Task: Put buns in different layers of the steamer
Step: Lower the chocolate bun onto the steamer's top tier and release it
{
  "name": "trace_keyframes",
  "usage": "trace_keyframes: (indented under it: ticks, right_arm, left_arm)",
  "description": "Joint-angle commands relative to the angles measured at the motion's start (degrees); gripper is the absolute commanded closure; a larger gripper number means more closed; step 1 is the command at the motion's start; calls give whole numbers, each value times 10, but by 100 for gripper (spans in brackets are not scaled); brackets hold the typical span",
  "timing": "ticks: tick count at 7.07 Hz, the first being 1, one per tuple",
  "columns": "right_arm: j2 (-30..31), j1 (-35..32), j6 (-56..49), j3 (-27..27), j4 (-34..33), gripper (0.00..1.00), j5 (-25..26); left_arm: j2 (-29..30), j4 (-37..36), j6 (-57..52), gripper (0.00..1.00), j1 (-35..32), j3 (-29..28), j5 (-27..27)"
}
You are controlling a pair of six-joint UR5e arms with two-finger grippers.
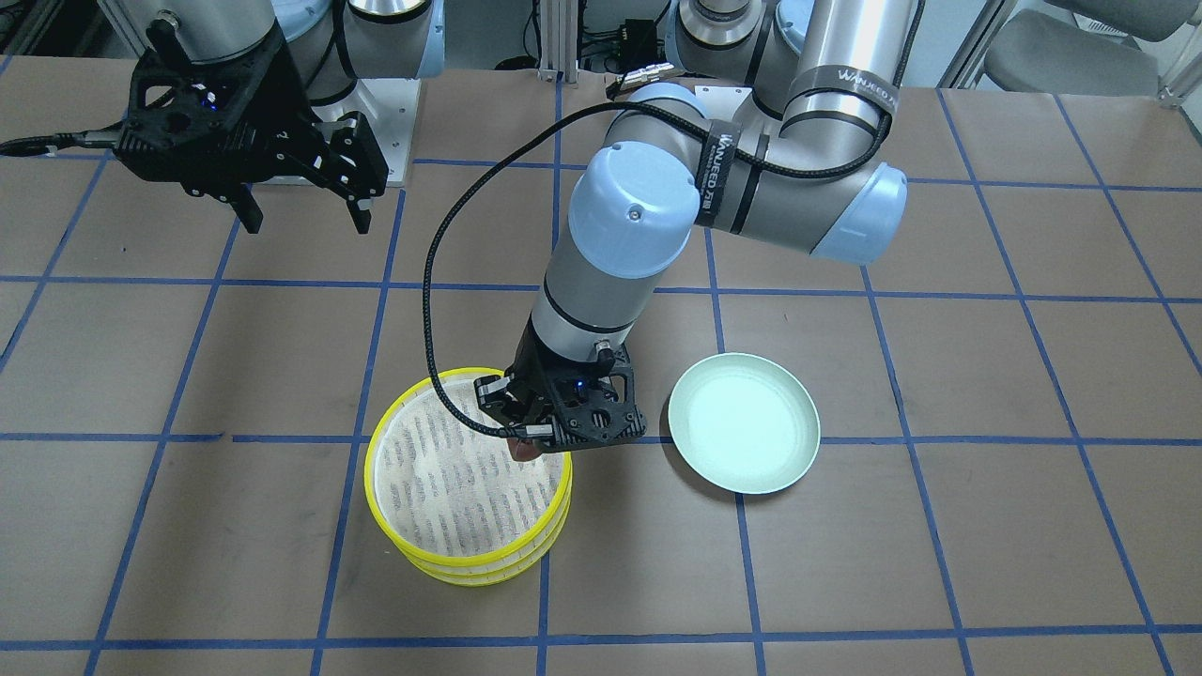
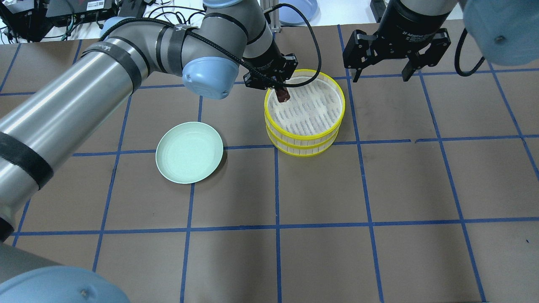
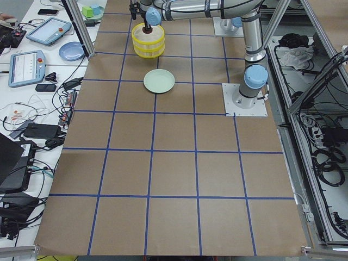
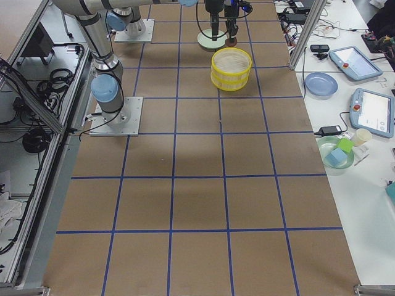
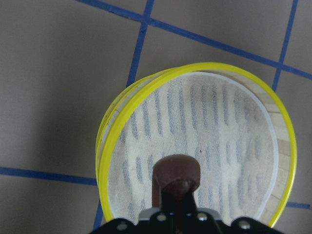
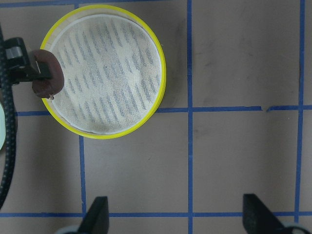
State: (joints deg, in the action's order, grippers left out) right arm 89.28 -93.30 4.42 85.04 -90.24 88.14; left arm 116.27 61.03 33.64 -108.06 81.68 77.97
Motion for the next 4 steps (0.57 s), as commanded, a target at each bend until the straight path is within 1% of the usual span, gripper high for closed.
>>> trace_keyframes:
  ticks: [1, 3, 4]
  right_arm:
    - [1, 6, -1, 0, -1, 2, 0]
    - [1, 4, -1, 1, -1, 2, 0]
    - [1, 4, -1, 1, -1, 2, 7]
  left_arm:
    - [11, -47, 6, 18, -7, 21, 0]
    - [10, -47, 6, 1, -7, 21, 0]
    - [-1, -41, -14, 0, -7, 25, 4]
